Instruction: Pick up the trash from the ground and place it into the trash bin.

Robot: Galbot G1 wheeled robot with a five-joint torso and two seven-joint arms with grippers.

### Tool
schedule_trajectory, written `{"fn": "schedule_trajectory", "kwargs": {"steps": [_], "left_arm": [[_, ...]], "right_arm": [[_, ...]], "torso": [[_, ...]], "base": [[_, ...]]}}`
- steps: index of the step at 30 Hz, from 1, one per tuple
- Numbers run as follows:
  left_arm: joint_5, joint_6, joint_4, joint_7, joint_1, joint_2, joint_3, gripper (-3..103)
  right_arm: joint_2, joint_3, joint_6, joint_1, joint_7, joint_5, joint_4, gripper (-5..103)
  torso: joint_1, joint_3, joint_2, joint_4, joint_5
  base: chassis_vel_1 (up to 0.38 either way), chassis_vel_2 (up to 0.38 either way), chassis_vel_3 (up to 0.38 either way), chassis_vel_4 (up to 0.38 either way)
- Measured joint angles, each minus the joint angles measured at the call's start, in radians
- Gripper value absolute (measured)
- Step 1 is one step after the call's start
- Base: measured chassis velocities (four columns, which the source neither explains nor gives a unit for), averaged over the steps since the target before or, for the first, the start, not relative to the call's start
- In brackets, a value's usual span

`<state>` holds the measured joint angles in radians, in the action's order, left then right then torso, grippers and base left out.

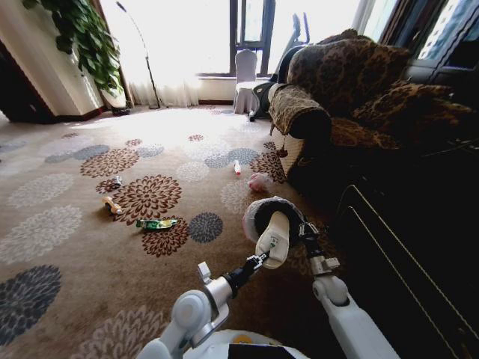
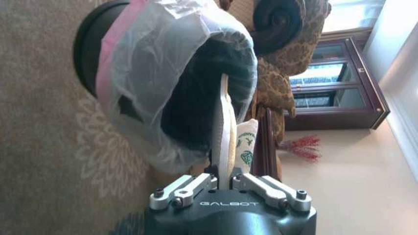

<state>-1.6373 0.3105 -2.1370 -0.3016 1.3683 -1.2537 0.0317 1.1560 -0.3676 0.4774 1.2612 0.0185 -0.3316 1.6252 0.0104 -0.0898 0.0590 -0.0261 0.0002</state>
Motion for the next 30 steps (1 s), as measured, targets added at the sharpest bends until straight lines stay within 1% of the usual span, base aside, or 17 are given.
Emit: {"fn": "schedule_trajectory", "kwargs": {"steps": [5,8,10,11,14,16,17,18,20,21,22,24,25,27,28,29,30], "left_arm": [[0.000,-0.035,0.077,0.017,-0.070,-0.027,-0.013,4],[-0.025,-0.054,0.114,0.021,-0.109,-0.044,-0.010,20],[-0.031,-0.054,0.115,0.022,-0.112,-0.044,-0.012,20],[-0.048,-0.047,0.115,0.028,-0.114,-0.037,-0.017,30],[-0.052,-0.035,0.109,0.053,-0.106,-0.024,-0.026,36],[-0.047,-0.022,0.093,0.076,-0.085,-0.015,-0.031,47],[-0.047,-0.022,0.093,0.076,-0.085,-0.015,-0.031,47],[-0.043,-0.021,0.090,0.079,-0.079,-0.013,-0.033,53],[0.045,-0.026,0.085,0.123,-0.057,-0.001,-0.043,64],[0.045,-0.026,0.085,0.123,-0.057,-0.001,-0.043,64],[0.086,-0.027,0.078,0.147,-0.047,0.006,-0.044,69],[0.209,-0.040,0.045,0.217,-0.023,0.025,-0.040,80],[0.209,-0.040,0.045,0.217,-0.023,0.025,-0.040,80],[0.486,-0.154,0.023,0.356,0.015,0.067,-0.018,90],[0.558,-0.186,0.023,0.392,0.024,0.079,-0.005,90],[0.558,-0.186,0.023,0.392,0.024,0.079,-0.005,90],[0.735,-0.260,0.019,0.468,0.043,0.114,0.041,95]], "right_arm": [[-0.010,-0.001,-0.003,0.032,-0.001,0.007,0.019,0],[-0.010,-0.010,-0.003,0.055,0.000,0.010,0.026,0],[-0.010,-0.013,-0.003,0.059,0.000,0.010,0.027,0],[-0.010,-0.017,-0.003,0.064,0.000,0.010,0.027,0],[-0.011,-0.022,-0.003,0.066,0.000,0.011,0.027,0],[-0.010,-0.024,-0.002,0.064,0.000,0.009,0.024,0],[-0.010,-0.024,-0.002,0.064,0.000,0.009,0.024,0],[-0.010,-0.025,-0.002,0.063,0.000,0.009,0.023,0],[-0.008,-0.027,-0.001,0.061,0.000,0.008,0.020,0],[-0.008,-0.027,-0.001,0.061,0.000,0.008,0.020,0],[-0.007,-0.029,-0.001,0.062,0.000,0.008,0.020,0],[-0.002,-0.041,-0.002,0.071,0.000,0.003,0.022,0],[-0.002,-0.041,-0.002,0.071,0.000,0.003,0.022,0],[0.001,-0.060,-0.003,0.088,0.000,-0.022,0.027,0],[0.001,-0.065,-0.005,0.092,0.000,-0.025,0.028,0],[0.001,-0.065,-0.005,0.092,0.000,-0.025,0.028,0],[0.000,-0.079,-0.008,0.101,0.000,-0.027,0.029,0]], "torso": [[0.000,0.000,0.000,0.0006,-0.0002],[0.000,0.000,0.000,0.0003,-0.0002],[0.000,0.000,0.000,0.0003,-0.0001],[0.000,0.000,0.000,0.0005,-0.0002],[0.000,0.000,0.000,0.0005,-0.0001],[0.000,0.000,0.000,0.0001,-0.0001],[0.000,0.000,0.000,0.0001,-0.0001],[0.000,0.000,0.000,0.0001,-0.0001],[0.000,0.000,0.000,0.0003,-0.0002],[0.000,0.000,0.000,0.0003,-0.0002],[0.000,0.000,0.000,0.0003,-0.0003],[0.000,0.000,0.000,0.0001,-0.0002],[0.000,0.000,0.000,0.0001,-0.0002],[0.000,0.000,0.000,0.0004,-0.0003],[0.000,0.000,0.000,0.0004,-0.0003],[0.000,0.000,0.000,0.0004,-0.0003],[0.000,0.000,0.000,0.0003,-0.0004]], "base": [[0.000,0.000,0.000,0.000],[0.000,0.000,0.000,0.000],[0.000,0.000,0.000,0.000],[0.000,0.000,0.000,0.000],[0.000,0.000,0.000,0.000],[0.000,0.000,0.000,0.000],[0.000,0.000,0.000,0.000],[0.000,0.000,0.000,0.000],[0.000,0.000,0.000,0.000],[0.000,0.000,0.000,0.000],[0.000,0.000,0.000,0.000],[0.000,0.000,0.000,0.000],[0.000,0.000,0.000,0.000],[0.000,0.000,0.000,0.000],[0.000,0.000,0.000,0.000],[0.000,0.000,0.000,0.000],[0.000,0.000,0.000,0.000]]}}
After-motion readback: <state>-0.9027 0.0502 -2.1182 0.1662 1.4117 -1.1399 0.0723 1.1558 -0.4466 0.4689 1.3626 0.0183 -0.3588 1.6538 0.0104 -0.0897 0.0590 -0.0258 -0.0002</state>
